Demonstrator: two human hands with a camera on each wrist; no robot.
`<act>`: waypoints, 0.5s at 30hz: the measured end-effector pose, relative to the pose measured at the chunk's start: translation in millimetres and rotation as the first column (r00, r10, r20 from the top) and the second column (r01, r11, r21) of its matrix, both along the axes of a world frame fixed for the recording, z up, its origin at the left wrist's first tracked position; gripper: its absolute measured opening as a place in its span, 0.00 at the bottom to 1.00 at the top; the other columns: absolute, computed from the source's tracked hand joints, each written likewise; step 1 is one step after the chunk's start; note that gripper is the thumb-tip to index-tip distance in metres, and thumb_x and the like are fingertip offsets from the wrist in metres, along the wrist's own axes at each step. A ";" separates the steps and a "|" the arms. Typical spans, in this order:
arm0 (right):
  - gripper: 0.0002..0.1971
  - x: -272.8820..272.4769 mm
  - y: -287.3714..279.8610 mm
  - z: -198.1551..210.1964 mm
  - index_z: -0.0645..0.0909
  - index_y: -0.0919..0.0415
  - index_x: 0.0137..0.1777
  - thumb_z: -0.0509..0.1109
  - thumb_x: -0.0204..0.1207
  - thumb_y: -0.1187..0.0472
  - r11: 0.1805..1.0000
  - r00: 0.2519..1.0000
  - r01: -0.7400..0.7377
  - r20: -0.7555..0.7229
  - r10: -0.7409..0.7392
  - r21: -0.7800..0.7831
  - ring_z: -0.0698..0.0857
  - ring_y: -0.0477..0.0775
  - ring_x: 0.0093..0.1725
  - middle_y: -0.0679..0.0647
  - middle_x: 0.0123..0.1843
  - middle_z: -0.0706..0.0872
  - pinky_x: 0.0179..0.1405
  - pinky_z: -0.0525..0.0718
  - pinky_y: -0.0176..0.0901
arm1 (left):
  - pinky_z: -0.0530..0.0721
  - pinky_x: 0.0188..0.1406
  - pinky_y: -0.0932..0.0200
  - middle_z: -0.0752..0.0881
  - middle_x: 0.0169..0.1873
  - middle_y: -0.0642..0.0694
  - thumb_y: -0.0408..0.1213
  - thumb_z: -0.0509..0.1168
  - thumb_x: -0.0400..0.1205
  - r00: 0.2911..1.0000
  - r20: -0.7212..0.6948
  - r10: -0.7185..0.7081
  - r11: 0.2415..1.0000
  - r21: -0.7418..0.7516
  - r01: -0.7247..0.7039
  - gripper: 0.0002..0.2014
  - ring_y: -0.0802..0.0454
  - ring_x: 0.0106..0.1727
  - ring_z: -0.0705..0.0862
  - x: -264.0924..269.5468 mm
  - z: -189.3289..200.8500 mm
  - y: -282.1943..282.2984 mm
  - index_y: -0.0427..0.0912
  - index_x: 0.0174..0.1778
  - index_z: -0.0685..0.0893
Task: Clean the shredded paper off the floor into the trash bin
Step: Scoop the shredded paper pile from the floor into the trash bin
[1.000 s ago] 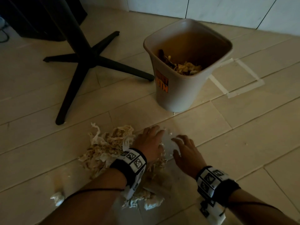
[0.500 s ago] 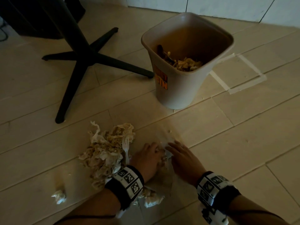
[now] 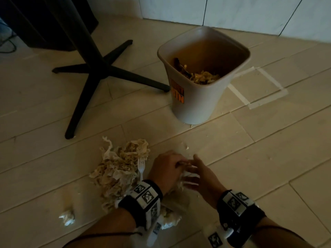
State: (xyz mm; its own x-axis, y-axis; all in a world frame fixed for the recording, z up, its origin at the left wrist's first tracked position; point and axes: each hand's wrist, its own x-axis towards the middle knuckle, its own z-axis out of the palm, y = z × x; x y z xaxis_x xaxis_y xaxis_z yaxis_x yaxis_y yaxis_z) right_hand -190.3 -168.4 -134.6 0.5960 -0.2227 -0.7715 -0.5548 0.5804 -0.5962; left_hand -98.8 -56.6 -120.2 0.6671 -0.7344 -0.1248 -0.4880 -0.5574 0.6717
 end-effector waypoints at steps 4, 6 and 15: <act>0.37 6.8 -2.0 12.8 0.84 0.63 0.64 0.54 0.80 0.30 0.970 0.988 0.131 0.048 -0.144 0.204 0.84 0.66 0.60 0.64 0.60 0.88 0.62 0.81 0.61 | 0.86 0.50 0.57 0.86 0.47 0.51 0.35 0.69 0.78 1.000 0.017 0.010 0.981 -0.194 -0.007 0.09 0.55 0.47 0.85 -17.0 19.7 -14.9 0.51 0.51 0.88; 0.38 9.2 -4.8 18.9 0.85 0.66 0.65 0.56 0.80 0.31 0.955 0.978 0.182 0.059 -0.201 0.235 0.84 0.66 0.66 0.66 0.63 0.88 0.70 0.78 0.60 | 0.86 0.49 0.53 0.86 0.49 0.52 0.34 0.68 0.77 0.996 0.078 -0.045 0.985 -0.164 0.058 0.11 0.53 0.49 0.85 -22.7 17.2 -14.3 0.52 0.53 0.85; 0.28 2.8 0.6 18.7 0.84 0.65 0.52 0.57 0.84 0.39 0.966 0.984 0.164 0.035 -0.174 0.199 0.86 0.60 0.44 0.62 0.42 0.87 0.47 0.83 0.51 | 0.83 0.51 0.50 0.89 0.43 0.51 0.40 0.67 0.74 0.868 0.397 -0.300 0.943 -0.014 0.332 0.06 0.48 0.57 0.79 -35.0 9.1 -3.8 0.45 0.42 0.87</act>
